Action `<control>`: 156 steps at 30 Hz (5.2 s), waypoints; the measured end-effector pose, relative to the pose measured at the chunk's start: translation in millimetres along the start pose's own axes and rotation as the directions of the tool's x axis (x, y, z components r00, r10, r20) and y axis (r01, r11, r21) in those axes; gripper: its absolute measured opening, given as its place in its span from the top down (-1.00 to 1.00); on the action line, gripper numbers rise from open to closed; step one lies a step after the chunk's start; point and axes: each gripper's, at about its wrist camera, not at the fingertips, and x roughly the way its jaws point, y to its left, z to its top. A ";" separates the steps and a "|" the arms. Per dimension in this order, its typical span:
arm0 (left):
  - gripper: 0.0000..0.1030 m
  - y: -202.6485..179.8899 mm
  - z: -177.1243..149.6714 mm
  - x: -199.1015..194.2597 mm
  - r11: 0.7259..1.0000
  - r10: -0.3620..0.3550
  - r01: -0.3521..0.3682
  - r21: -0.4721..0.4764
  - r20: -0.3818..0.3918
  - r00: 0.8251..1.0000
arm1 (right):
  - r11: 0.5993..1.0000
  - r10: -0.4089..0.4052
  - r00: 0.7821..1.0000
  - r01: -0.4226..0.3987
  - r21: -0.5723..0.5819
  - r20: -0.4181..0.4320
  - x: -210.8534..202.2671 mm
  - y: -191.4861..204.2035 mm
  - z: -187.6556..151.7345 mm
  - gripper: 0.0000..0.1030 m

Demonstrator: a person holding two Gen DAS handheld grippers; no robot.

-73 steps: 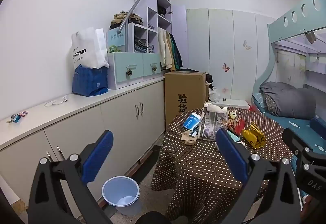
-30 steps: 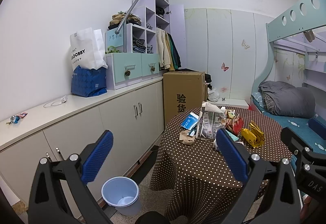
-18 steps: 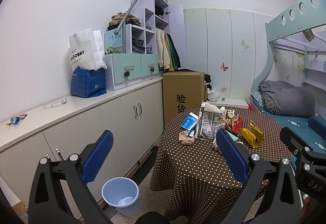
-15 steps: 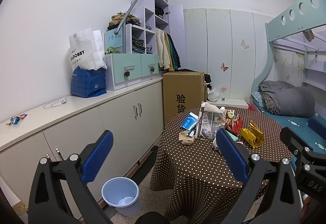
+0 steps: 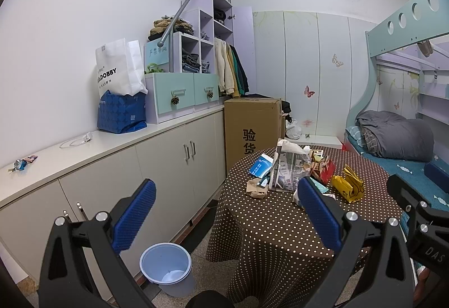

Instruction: Collect trash

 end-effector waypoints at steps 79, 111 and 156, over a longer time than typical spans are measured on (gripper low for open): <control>0.96 -129.2 -58.3 202.8 0.974 -0.201 0.226 0.007 -0.429 0.881 | 0.983 0.019 0.900 0.064 0.174 -0.436 235.9 -152.9 -49.0 -0.88; 0.96 179.7 -104.5 210.0 0.955 0.081 -0.214 -0.205 -0.517 0.852 | 0.836 0.500 0.722 -0.547 0.048 -0.478 244.9 192.5 -76.4 0.20; -0.51 335.0 -152.5 278.8 0.787 0.261 -0.522 -0.329 -0.589 0.765 | 0.818 0.514 0.659 -0.570 0.081 -0.549 370.0 330.9 -136.3 -0.65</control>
